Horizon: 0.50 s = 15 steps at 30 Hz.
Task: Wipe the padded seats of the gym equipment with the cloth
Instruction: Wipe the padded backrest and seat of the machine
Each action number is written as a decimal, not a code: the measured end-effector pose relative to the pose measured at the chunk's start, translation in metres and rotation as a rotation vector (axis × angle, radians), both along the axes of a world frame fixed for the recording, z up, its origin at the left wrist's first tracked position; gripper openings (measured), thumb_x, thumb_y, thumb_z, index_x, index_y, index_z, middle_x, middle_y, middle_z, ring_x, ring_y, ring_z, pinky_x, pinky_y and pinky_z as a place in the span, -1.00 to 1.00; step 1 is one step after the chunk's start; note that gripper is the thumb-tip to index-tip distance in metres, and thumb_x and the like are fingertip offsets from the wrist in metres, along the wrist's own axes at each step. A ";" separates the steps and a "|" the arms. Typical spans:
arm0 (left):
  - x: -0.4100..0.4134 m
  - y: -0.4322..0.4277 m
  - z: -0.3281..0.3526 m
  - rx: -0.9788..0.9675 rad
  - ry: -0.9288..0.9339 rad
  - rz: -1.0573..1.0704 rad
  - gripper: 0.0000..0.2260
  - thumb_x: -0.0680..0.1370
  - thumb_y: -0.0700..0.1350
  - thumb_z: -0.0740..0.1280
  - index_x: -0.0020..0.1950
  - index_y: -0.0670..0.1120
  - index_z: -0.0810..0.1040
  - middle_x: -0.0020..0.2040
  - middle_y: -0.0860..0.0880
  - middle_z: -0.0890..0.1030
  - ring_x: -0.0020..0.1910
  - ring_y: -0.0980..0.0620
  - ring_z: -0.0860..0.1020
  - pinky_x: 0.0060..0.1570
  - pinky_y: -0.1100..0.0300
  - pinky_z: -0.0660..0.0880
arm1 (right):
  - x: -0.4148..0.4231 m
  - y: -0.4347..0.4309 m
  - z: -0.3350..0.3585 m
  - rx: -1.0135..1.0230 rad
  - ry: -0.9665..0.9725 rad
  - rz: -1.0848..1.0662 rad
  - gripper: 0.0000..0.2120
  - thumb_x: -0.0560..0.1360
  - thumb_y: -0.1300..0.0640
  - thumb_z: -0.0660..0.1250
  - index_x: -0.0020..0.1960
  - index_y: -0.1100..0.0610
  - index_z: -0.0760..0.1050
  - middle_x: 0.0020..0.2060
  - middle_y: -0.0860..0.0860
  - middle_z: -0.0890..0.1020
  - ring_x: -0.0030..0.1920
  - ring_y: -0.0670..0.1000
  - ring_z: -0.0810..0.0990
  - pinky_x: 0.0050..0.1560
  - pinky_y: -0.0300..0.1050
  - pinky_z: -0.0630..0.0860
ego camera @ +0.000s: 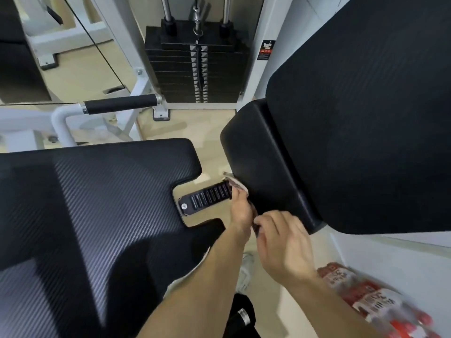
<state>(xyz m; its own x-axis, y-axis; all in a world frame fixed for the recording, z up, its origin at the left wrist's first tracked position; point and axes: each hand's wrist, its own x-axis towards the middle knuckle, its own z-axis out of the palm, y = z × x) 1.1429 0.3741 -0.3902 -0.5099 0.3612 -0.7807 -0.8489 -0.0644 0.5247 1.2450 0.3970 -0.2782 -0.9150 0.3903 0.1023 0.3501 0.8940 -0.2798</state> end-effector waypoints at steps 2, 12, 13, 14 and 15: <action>0.025 -0.010 -0.008 -0.018 -0.085 -0.021 -0.72 0.59 -0.04 0.22 0.27 0.03 0.56 0.17 -0.05 0.67 0.23 -0.08 0.58 0.38 -0.10 0.44 | 0.016 -0.010 -0.002 -0.091 -0.081 -0.028 -0.82 0.43 0.18 0.18 -0.18 0.12 0.57 -0.27 -0.03 0.57 -0.27 0.05 0.54 -0.26 -0.04 0.54; 0.072 -0.024 0.028 -0.053 -0.470 -0.199 -0.50 0.67 0.07 0.10 0.42 -0.29 0.42 0.29 -0.35 0.57 0.30 -0.31 0.55 0.28 -0.14 0.51 | 0.056 -0.022 -0.030 -0.699 -0.165 -0.954 -0.77 0.59 0.07 0.20 0.22 0.10 0.43 0.09 0.01 0.49 0.11 0.10 0.52 0.15 0.00 0.44; 0.071 -0.026 0.031 -0.048 -0.471 -0.209 -0.51 0.67 0.05 0.12 0.41 -0.31 0.41 0.30 -0.36 0.56 0.30 -0.31 0.55 0.31 -0.14 0.49 | 0.049 -0.021 -0.031 -0.872 -0.076 -1.134 -0.68 0.58 -0.01 0.19 0.26 0.12 0.43 0.11 0.06 0.53 0.12 0.12 0.54 0.22 0.07 0.46; 0.069 -0.027 0.038 -0.057 -0.447 -0.250 -0.52 0.67 0.05 0.13 0.38 -0.31 0.44 0.29 -0.34 0.58 0.28 -0.28 0.57 0.32 -0.12 0.48 | 0.043 -0.020 -0.033 -1.094 0.010 -1.301 -0.62 0.57 -0.08 0.16 0.25 0.13 0.46 0.11 0.12 0.59 0.10 0.14 0.57 0.25 0.12 0.49; 0.066 -0.028 0.043 -0.091 -0.403 -0.307 -0.56 0.67 0.05 0.15 0.31 -0.29 0.50 0.24 -0.30 0.62 0.22 -0.25 0.60 0.31 -0.10 0.49 | 0.037 -0.018 -0.035 -1.375 0.094 -1.433 -0.62 0.59 -0.08 0.13 0.21 0.15 0.51 0.08 0.17 0.64 0.06 0.15 0.60 0.24 0.14 0.52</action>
